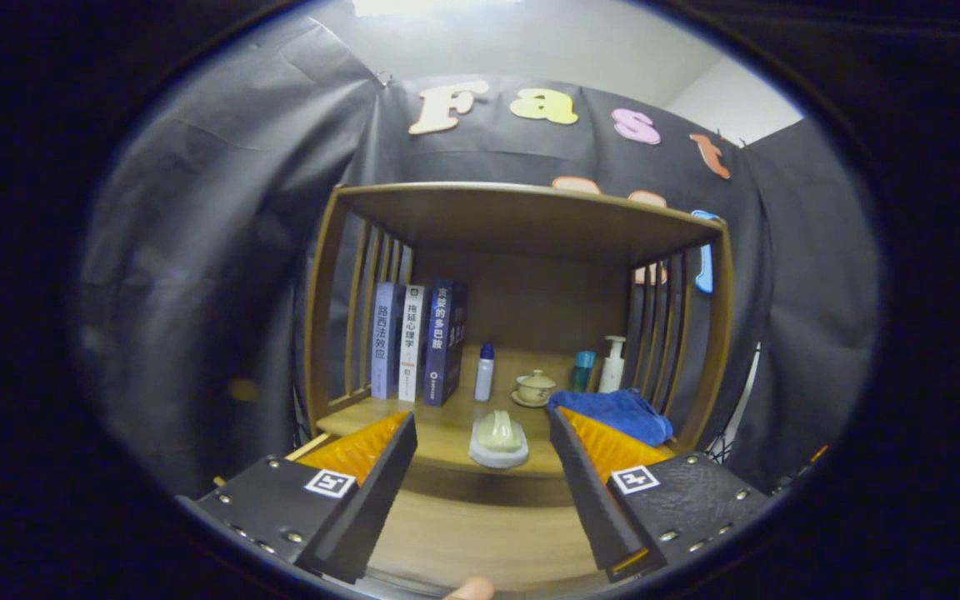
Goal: Pull open the drawer, take out the items inside it, and place them on the countertop above the cabinet.
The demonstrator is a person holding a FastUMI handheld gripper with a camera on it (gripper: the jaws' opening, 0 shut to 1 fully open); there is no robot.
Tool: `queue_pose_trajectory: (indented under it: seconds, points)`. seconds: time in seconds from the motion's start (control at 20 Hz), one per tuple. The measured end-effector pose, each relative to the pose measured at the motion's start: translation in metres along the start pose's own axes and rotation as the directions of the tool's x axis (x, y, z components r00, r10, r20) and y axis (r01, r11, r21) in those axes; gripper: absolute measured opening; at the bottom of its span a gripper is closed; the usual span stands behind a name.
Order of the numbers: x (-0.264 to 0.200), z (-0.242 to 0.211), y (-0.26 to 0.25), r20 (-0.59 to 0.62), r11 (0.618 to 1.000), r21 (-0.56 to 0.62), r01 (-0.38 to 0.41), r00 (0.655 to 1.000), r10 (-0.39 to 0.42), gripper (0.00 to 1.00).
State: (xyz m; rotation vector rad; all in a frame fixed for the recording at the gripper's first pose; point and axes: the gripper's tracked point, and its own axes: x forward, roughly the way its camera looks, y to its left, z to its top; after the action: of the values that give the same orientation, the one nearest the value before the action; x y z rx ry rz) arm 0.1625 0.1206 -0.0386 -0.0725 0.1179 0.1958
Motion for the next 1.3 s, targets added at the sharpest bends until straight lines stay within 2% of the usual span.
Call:
queue_pose_trajectory:
  seconds: [0.25,0.35,0.55,1.0,1.2,1.3]
  points:
    - [-0.057,-0.047,-0.001,-0.069,1.0,0.008,0.025,0.997,-0.024,0.96]
    - [-0.072,-0.072,-0.008,-0.116,0.997,0.05,0.059,0.992,-0.053,0.96]
    - [-0.093,-0.117,-0.003,-0.214,0.993,0.097,0.069,0.976,-0.047,0.96]
    - [-0.074,-0.158,0.006,-0.288,0.989,0.144,0.039,0.957,0.005,0.96]
    - [-0.068,-0.153,-0.005,-0.26,0.989,0.116,0.096,0.964,-0.063,0.96]
    - [-0.068,-0.153,-0.003,-0.261,0.991,0.097,0.095,0.963,-0.066,0.96]
